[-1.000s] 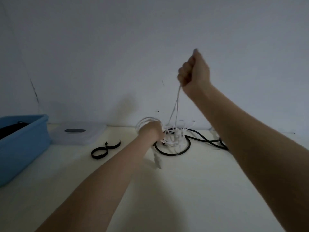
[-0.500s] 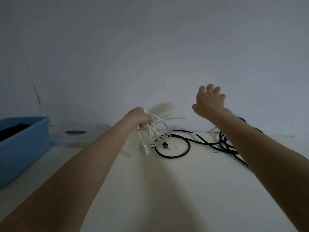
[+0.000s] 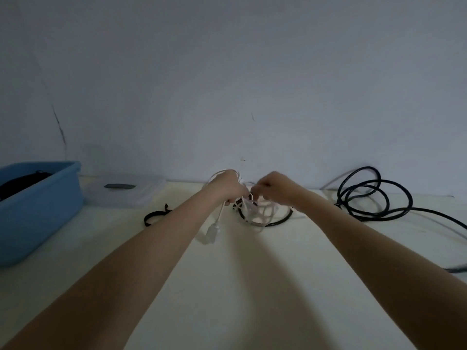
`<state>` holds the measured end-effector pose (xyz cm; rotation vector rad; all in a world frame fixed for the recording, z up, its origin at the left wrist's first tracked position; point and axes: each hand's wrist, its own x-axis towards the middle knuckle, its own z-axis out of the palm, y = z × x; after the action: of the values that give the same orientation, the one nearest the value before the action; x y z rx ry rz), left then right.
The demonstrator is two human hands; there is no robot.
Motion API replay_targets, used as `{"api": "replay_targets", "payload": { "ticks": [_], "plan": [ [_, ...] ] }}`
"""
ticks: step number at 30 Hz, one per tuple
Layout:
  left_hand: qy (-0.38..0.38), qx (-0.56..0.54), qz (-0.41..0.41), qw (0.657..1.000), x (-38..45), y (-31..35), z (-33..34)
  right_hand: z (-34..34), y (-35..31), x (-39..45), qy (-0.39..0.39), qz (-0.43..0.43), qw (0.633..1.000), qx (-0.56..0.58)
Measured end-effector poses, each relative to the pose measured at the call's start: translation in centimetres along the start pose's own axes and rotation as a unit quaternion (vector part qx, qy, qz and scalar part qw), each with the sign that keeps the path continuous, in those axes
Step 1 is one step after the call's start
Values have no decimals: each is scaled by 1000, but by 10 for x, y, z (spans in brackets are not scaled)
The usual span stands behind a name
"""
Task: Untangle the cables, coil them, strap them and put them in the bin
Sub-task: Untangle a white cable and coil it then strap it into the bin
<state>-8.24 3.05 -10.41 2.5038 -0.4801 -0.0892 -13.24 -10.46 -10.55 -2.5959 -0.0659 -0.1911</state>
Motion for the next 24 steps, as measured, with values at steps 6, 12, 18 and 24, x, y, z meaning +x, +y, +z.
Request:
{"api": "replay_targets", "payload": {
  "ticks": [6, 12, 18, 24],
  "plan": [
    [-4, 42, 4, 999, 4, 3, 12, -45, -26, -7, 190, -86, 904, 374],
    [67, -48, -16, 997, 20, 10, -38, -66, 5, -4, 306, 17, 802, 512],
    [-12, -339, -53, 939, 15, 4, -42, -79, 21, -17, 48, 190, 940, 280],
    [-50, -380, 45, 923, 1, 25, -43, -53, 9, -14, -107, 203, 919, 320]
  ]
}}
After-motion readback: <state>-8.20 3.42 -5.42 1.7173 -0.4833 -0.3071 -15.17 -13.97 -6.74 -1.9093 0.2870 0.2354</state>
